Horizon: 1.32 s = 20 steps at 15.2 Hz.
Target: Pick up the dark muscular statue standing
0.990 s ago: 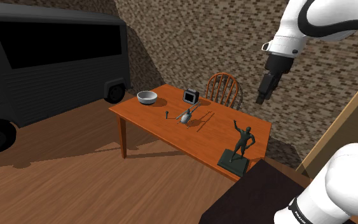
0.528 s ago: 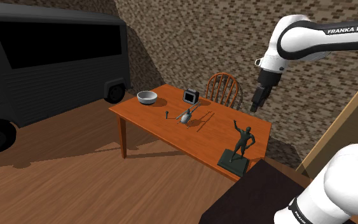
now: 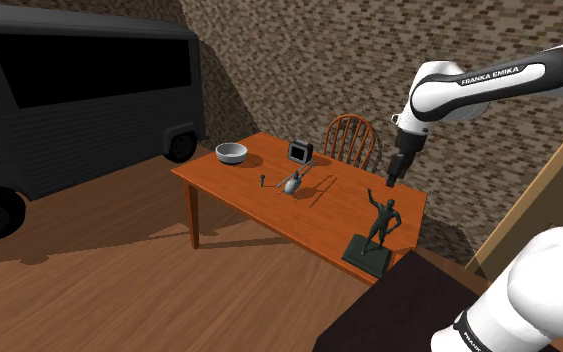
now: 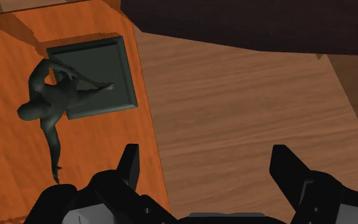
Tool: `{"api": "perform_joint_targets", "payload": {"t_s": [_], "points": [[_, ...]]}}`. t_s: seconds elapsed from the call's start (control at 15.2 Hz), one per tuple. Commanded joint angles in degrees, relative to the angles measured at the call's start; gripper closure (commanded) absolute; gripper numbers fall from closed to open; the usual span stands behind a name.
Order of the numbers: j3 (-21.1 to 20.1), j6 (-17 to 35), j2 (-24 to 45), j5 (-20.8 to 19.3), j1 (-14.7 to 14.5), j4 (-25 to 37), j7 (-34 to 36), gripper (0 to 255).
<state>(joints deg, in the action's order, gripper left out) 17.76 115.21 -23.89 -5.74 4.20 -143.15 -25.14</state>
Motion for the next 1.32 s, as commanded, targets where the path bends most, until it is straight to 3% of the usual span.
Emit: {"api": "perform_joint_targets", "payload": {"t_s": [0.0,0.33,0.66,1.25], "points": [[1.6,3.1,4.3,0.0,0.1,1.1,-1.9,0],[5.2,10.2,14.9,1.5,0.6,4.3,-7.4,0],[7.5,15.8,26.5,5.7,1.6,9.3,-13.9,0],[6.4,21.3,47.4,15.0,7.8,22.8,-24.7,0]]}}
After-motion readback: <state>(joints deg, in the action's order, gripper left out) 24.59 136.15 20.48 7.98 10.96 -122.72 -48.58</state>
